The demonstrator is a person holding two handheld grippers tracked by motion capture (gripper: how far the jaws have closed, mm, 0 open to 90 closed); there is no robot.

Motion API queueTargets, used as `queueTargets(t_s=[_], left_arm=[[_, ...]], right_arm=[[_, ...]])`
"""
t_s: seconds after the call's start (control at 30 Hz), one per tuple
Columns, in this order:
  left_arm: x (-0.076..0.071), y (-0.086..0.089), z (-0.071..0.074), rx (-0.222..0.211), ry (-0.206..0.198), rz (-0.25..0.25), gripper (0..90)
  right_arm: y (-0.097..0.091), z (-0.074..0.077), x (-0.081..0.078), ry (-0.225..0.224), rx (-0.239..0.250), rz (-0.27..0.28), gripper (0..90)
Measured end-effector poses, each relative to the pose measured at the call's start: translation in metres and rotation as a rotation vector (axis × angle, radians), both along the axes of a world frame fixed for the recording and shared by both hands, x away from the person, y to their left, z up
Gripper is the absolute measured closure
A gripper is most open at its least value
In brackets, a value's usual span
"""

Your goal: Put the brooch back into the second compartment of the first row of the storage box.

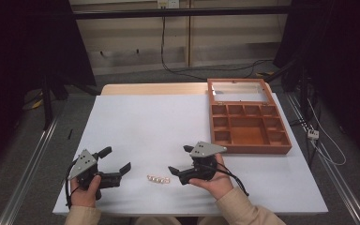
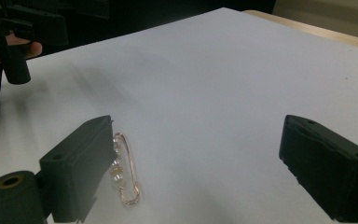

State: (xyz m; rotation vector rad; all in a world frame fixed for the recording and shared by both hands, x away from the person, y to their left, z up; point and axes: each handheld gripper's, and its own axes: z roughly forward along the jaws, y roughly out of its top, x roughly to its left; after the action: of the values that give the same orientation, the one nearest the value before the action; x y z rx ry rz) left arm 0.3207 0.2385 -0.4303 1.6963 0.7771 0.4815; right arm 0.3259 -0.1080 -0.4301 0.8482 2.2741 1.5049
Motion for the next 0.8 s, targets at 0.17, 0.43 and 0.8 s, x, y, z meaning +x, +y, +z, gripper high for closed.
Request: queueTargets(t_s=[0.17, 0.43, 0.8], left_arm=[[0.000, 0.000, 0.000, -0.001, 0.000, 0.002, 3.5], [0.000, 0.000, 0.000, -0.001, 0.004, 0.001, 3.5], [0.000, 0.001, 0.000, -0.001, 0.002, 0.003, 3.5]], right_arm=[[0.010, -0.002, 0.002, 0.021, -0.018, 0.030, 12.5], [0.026, -0.008, 0.005, 0.083, -0.037, 0.094, 26.9], [0.043, -0.018, 0.006, 0.155, -0.084, 0.208, 54.6]])
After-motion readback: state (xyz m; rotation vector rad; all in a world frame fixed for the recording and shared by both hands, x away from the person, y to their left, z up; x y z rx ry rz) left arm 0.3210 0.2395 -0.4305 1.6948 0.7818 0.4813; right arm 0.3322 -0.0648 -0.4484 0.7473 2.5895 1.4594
